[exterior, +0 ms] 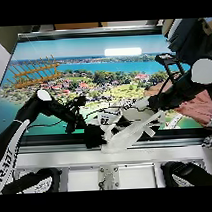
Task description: Fold the clothes and pants, and hang the long-sleeved shirts on hangers.
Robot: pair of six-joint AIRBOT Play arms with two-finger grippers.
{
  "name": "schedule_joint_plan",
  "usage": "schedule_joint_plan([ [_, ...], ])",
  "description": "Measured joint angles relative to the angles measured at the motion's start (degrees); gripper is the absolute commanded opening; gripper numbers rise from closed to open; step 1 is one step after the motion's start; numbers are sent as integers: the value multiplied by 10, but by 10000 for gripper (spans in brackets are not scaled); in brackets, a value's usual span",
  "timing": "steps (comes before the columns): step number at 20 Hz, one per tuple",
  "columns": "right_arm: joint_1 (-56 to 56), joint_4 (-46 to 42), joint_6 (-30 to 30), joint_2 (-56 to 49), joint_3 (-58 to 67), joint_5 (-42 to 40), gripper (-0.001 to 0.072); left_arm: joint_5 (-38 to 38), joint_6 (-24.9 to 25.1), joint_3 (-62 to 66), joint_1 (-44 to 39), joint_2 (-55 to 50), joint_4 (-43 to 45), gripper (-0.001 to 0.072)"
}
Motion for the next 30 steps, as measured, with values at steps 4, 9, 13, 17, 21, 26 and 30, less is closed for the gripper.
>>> schedule_joint_plan([
  [4, 21, 1, -12, -34, 49, 0, 17, 15, 0, 0, -8, -8, -11, 15],
  [9, 67, 5, -16, -66, 93, 1, 17, 28, 0, 0, -7, -10, -23, 15],
  [13, 81, -3, -10, -73, 102, 1, 17, 18, 0, 0, 26, -7, -27, 14],
  [17, 84, -21, -6, -76, 104, 1, 17, 5, 0, 0, 58, 10, -29, 15],
  [21, 85, -28, -4, -77, 104, -10, 17, 0, 10, 0, 61, 23, -30, 15],
  [26, 87, -25, 2, -77, 104, -61, 17, 6, 31, -1, 36, 26, -31, 16],
  [30, 92, 10, 4, -79, 104, -104, 17, 13, 38, -1, 25, 26, -31, 16],
])
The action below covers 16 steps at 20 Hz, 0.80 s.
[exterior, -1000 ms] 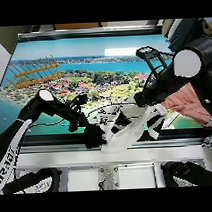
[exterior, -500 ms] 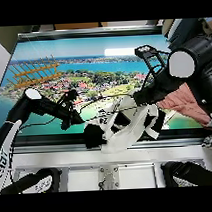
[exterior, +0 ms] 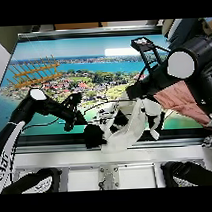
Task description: Fold the clothes and pants, and hang the long-sleeved shirts on hangers.
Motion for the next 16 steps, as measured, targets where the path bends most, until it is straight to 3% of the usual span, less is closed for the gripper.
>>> schedule_joint_plan([
  [8, 65, 71, 0, -35, 0, -106, 17, 3, 2, 0, -3, 0, 1, 16],
  [16, 88, 87, -1, -48, 0, -137, 34, 2, 4, 0, -3, 0, 3, 16],
])
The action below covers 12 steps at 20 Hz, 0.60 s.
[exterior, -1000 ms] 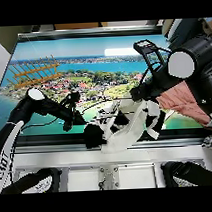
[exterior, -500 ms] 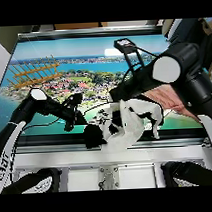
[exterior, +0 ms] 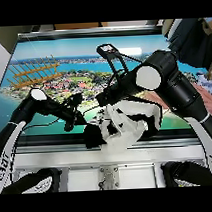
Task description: Fold the clothes and pants, and hang the long-sleeved shirts on hangers.
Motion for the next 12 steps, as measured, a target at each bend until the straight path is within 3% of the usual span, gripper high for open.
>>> schedule_joint_plan([
  [1, 0, 2, 0, 0, 0, 0, 167, 0, 0, 0, 0, 0, 0, 16],
  [2, 1, 4, 0, -1, 0, 0, 443, 0, 0, 0, 0, 0, 0, 16],
  [3, 1, 5, 0, -1, 0, -2, 640, 0, 1, 0, 0, 0, 2, 16],
  [8, -2, 35, -23, 0, 5, 13, 657, -3, 3, 0, 0, 0, -3, 16],
  [12, -28, 52, -46, 5, 17, 78, 657, 3, -6, 0, -1, 0, -9, 16],
])
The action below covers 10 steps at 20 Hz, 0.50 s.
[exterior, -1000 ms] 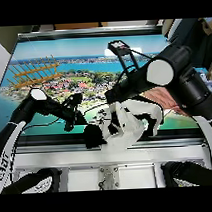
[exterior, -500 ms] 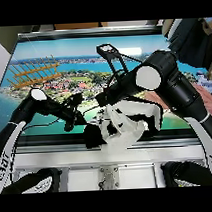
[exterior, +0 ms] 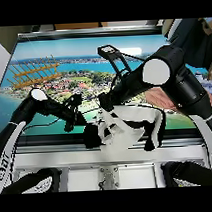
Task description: Fold the clothes and pants, and hang the long-sleeved shirts on hangers.
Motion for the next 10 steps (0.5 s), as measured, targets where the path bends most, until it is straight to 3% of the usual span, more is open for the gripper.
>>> schedule_joint_plan([
  [7, -47, -5, -18, 4, 5, 25, 657, -3, 4, 1, 0, 0, 5, 16],
  [10, -56, -3, -58, 9, 5, 27, 657, -5, 4, 1, 0, 0, 6, 16],
])
